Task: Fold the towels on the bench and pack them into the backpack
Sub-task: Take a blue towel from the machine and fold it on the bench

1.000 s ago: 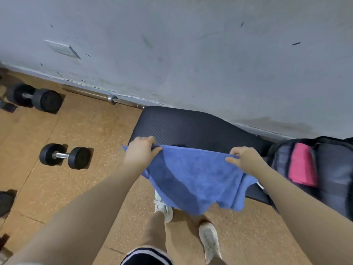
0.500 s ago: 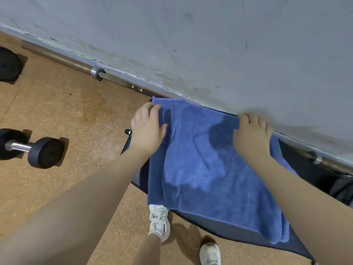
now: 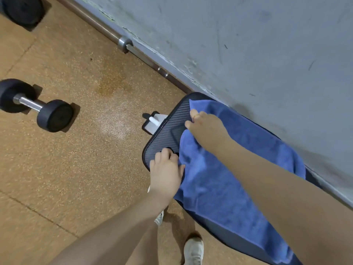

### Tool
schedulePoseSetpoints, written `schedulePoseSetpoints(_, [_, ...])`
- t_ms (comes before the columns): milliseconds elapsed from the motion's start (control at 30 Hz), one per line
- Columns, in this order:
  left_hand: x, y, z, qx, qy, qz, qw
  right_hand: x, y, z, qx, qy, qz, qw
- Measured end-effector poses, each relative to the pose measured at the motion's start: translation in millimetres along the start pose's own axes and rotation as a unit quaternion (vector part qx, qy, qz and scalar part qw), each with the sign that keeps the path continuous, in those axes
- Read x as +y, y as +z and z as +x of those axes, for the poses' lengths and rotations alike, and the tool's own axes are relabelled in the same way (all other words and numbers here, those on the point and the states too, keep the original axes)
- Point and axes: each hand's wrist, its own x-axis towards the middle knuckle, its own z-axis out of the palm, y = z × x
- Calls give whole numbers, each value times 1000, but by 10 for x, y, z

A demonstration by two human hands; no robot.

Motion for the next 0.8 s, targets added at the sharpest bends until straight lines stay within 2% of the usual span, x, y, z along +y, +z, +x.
schedulePoseSetpoints(67, [-137,-161,82,21,-13,-77,997,34,43,49,-35,-20,11,999])
schedulePoseSetpoints(133, [-298,-406,158,31,-32,-168,985,55,-111,129,-10,44,23,999])
schedulePoseSetpoints(167, [-372,-523,201,43,-34,-183,982,67,-196,179,41,89,39,994])
schedulePoseSetpoints(200, [-440,-629,264,58,-37,-185,980,97,-218,226,87,136,67,985])
schedulePoseSetpoints(233, [-492,-722,341,81,-44,-185,978,111,-247,277,105,136,145,974])
schedulePoseSetpoints(300, [-548,-848,499,133,-63,-163,975,115,-284,318,108,79,309,942])
schedulePoseSetpoints(367, [-519,-835,568,155,-71,-74,983,170,-309,208,112,56,363,923])
schedulePoseSetpoints(400, [-463,-781,542,155,-59,-36,985,235,-233,98,103,71,367,922])
schedulePoseSetpoints(533, [9,-270,188,170,127,23,977,589,361,-722,53,175,353,918])
schedulePoseSetpoints(600, [317,43,-56,133,201,10,971,805,691,-1279,42,233,350,906])
schedulePoseSetpoints(700, [791,550,-405,63,295,-20,953,1078,1174,-2048,-11,317,384,867])
schedulePoseSetpoints(800, [1206,1040,-723,20,382,15,924,1277,1584,-2597,-58,343,391,852])
